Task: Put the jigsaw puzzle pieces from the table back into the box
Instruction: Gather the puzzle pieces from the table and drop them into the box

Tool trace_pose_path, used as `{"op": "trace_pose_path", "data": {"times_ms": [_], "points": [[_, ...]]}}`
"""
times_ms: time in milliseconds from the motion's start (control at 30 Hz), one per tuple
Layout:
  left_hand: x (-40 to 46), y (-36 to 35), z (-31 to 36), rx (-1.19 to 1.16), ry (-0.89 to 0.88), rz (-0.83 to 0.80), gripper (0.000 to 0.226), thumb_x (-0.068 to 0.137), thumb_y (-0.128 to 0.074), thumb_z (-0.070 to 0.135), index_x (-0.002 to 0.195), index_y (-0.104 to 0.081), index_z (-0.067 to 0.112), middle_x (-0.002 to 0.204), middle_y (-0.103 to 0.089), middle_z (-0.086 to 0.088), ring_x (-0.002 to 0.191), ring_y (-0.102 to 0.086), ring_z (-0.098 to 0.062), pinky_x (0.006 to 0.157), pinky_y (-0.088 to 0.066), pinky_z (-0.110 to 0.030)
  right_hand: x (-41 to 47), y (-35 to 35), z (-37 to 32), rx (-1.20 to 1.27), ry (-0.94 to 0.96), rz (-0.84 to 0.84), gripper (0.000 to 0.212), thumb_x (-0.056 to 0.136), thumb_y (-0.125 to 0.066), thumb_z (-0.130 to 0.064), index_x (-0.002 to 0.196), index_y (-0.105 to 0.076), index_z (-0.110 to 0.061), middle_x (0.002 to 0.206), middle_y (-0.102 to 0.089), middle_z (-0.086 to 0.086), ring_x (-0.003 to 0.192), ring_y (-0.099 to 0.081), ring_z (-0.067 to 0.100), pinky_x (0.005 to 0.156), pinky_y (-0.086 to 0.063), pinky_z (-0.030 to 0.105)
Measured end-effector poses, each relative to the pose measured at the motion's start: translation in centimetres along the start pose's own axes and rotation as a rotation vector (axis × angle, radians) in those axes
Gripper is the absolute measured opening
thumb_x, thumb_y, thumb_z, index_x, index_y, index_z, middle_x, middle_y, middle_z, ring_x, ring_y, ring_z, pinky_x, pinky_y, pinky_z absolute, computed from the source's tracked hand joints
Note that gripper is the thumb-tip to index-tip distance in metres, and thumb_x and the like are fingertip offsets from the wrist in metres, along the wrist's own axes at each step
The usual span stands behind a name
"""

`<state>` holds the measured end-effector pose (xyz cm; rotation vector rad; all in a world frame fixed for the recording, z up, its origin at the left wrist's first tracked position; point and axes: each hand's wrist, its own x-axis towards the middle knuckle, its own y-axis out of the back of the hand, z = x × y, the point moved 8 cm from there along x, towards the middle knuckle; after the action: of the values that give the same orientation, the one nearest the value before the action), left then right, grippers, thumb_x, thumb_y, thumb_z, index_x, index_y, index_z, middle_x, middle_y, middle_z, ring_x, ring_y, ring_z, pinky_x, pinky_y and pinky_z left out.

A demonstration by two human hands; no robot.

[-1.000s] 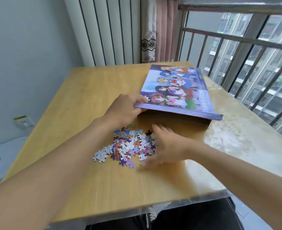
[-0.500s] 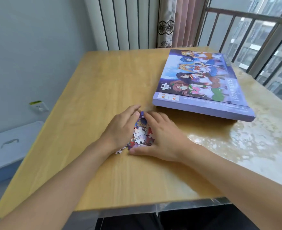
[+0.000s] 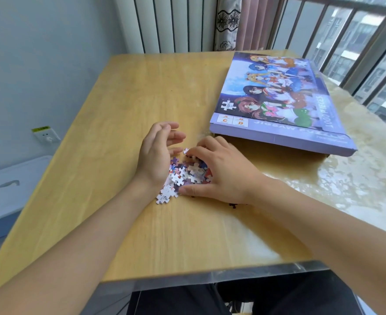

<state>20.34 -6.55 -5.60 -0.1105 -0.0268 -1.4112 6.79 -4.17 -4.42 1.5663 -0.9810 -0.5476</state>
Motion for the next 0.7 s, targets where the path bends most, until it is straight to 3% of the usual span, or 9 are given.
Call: {"op": "trace_pose_path", "data": {"times_ms": [100,167,267,367,433,500,633,700], "points": [[-0.5,-0.1,0.4,0.180,-0.070,-0.045,0.033,0.090,-0.041,0.039,0.099,-0.067,0.022,0.104,-0.070,-0.001,0.100,-0.065,-0.017,0.082,-0.052,-0.033,-0.4,0.5,0.4,0.066,0.010,-0.060,0.094,0.068,-0.050,-0.091,0.138,-0.051,-0.029,0.130,-0.047,-0.004,0.119,-0.042,0.017,0.104,-0.043,0.041],[-0.8,0.0,1.6,0.534,-0.196,-0.149,0.041,0.085,-0.048,0.055,0.109,-0.068,0.027,0.116,-0.064,0.011,0.108,-0.058,-0.010,0.088,-0.046,-0.028,-1.2,1.0,1.1,0.057,-0.001,-0.186,0.118,0.055,-0.057,-0.095,0.151,-0.034,-0.030,0.148,-0.035,-0.007,0.136,-0.031,0.016,0.116,-0.033,0.039],[-1.4,0.1,1.6,1.083,-0.159,-0.458,0.100,0.054,-0.054,0.084,0.141,-0.046,0.037,0.139,-0.039,0.022,0.132,-0.030,-0.004,0.109,-0.033,-0.029,-2.8,1.6,2.5,-0.047,-0.050,-0.444,0.143,0.040,-0.072,-0.091,0.158,-0.010,-0.037,0.153,-0.022,-0.013,0.141,-0.021,0.013,0.119,-0.028,0.038],[-2.3,-0.3,0.6,1.292,-0.094,-0.713,0.135,0.038,-0.064,0.091,0.154,-0.020,0.037,0.152,-0.020,0.025,0.140,-0.017,-0.008,0.119,-0.024,-0.033,-2.8,1.9,2.8,-0.070,-0.083,-0.564,0.139,0.041,-0.084,-0.077,0.156,-0.013,-0.042,0.147,-0.026,-0.013,0.135,-0.026,0.013,0.114,-0.034,0.038],[-2.4,-1.0,0.6,1.250,-0.141,-0.736,0.128,0.044,-0.077,0.083,0.152,-0.025,0.038,0.148,-0.026,0.027,0.137,-0.022,-0.009,0.117,-0.026,-0.033,-1.7,2.1,2.7,-0.074,-0.070,-0.539,0.121,0.045,-0.090,-0.066,0.149,-0.034,-0.040,0.134,-0.039,-0.007,0.123,-0.041,0.017,0.105,-0.042,0.039],[-2.1,-1.2,0.8,1.139,-0.175,-0.706,0.107,0.050,-0.083,0.071,0.142,-0.040,0.041,0.134,-0.040,0.030,0.126,-0.036,-0.007,0.111,-0.034,-0.031,-0.6,2.2,2.5,-0.048,-0.053,-0.522,0.102,0.049,-0.094,-0.057,0.137,-0.047,-0.039,0.122,-0.047,-0.005,0.109,-0.051,0.019,0.096,-0.048,0.041],[-2.1,-1.3,1.0,0.958,-0.182,-0.627,0.076,0.058,-0.091,0.050,0.124,-0.057,0.040,0.114,-0.053,0.025,0.106,-0.052,0.006,0.093,-0.043,-0.017,-0.1,2.3,2.3,-0.026,-0.029,-0.533,0.078,0.058,-0.094,-0.046,0.124,-0.055,-0.035,0.114,-0.052,-0.006,0.097,-0.052,0.016,0.088,-0.050,0.038],[-2.3,-1.2,1.0,0.903,-0.184,-0.567,0.066,0.063,-0.092,0.041,0.121,-0.060,0.039,0.111,-0.055,0.022,0.101,-0.054,0.011,0.084,-0.041,-0.009,-0.1,2.4,2.4,-0.018,-0.039,-0.521,0.081,0.060,-0.093,-0.046,0.129,-0.052,-0.034,0.118,-0.053,-0.003,0.097,-0.052,0.016,0.085,-0.049,0.035]]}}
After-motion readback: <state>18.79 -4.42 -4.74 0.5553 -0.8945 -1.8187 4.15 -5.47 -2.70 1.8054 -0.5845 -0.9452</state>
